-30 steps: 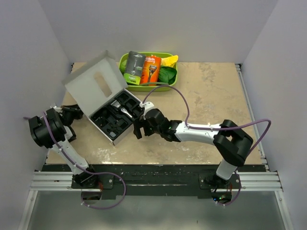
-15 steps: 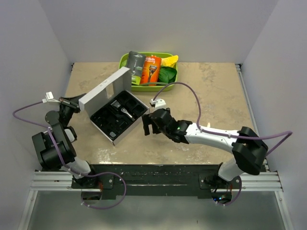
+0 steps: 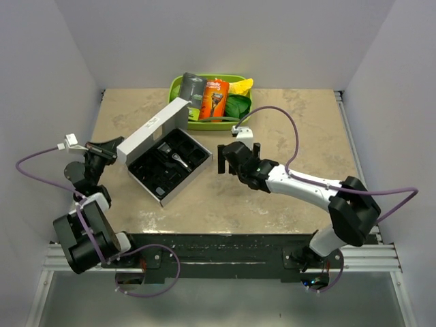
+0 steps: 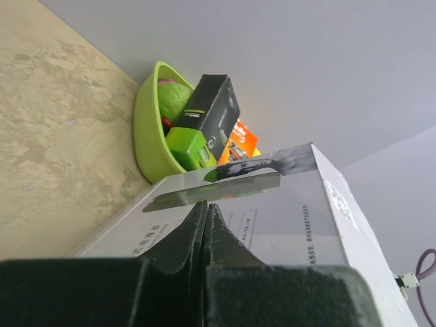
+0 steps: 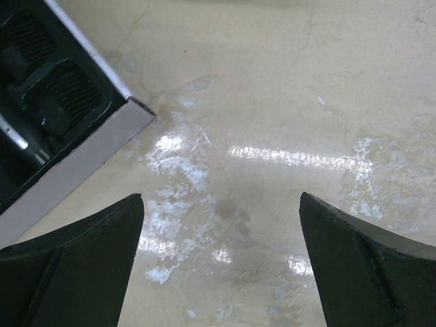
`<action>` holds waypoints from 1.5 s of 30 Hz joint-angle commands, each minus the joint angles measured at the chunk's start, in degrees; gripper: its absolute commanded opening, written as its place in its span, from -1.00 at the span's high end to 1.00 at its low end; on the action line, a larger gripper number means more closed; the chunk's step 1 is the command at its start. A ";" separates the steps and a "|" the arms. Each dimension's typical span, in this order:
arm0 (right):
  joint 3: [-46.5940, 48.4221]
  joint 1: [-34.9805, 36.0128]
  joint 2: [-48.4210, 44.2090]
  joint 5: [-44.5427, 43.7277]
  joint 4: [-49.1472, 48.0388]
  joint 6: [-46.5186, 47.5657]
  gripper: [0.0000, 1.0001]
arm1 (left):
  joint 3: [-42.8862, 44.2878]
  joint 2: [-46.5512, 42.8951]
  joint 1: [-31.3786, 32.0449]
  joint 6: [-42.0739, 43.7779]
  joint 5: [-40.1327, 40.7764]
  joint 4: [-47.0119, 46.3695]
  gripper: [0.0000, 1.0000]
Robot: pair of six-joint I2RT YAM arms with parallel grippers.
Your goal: Sort the hair-cutting tools
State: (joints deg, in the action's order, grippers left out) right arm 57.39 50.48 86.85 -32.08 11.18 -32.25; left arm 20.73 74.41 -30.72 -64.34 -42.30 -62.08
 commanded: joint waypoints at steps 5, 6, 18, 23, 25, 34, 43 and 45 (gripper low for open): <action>6.86 -2.92 5.08 -1.76 -2.48 1.57 -0.97 | 0.62 -7.70 0.13 11.24 7.84 18.73 1.00; 7.30 -3.19 5.78 -1.76 -2.74 1.75 -0.97 | 0.97 -8.40 0.22 11.95 10.03 21.19 1.00; 10.37 -9.78 10.27 3.42 -4.76 2.80 -0.97 | 6.52 -20.09 0.84 21.71 29.20 59.61 1.00; 13.62 -11.63 15.00 5.35 -4.50 4.21 -0.97 | 5.20 -25.80 2.94 22.41 30.44 67.52 1.00; 15.21 -12.07 16.77 7.02 -4.59 4.04 -0.97 | 5.11 -27.47 3.12 23.63 31.32 70.85 1.00; 21.10 -12.95 24.42 10.01 -5.38 4.21 -0.97 | 1.07 -30.38 7.24 24.52 29.56 76.76 1.00; 26.46 -12.95 28.29 9.49 -3.71 4.83 -0.97 | 2.91 -28.80 15.24 21.45 34.83 82.74 1.00; 27.51 -12.95 28.64 9.58 -3.45 4.91 -0.97 | 3.09 -28.10 16.65 20.92 37.11 83.96 1.00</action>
State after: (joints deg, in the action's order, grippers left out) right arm 81.34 37.76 115.61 -22.74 7.88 -28.16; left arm 22.33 45.56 -16.99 -41.85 -9.63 19.03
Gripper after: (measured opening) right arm 0.985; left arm 0.012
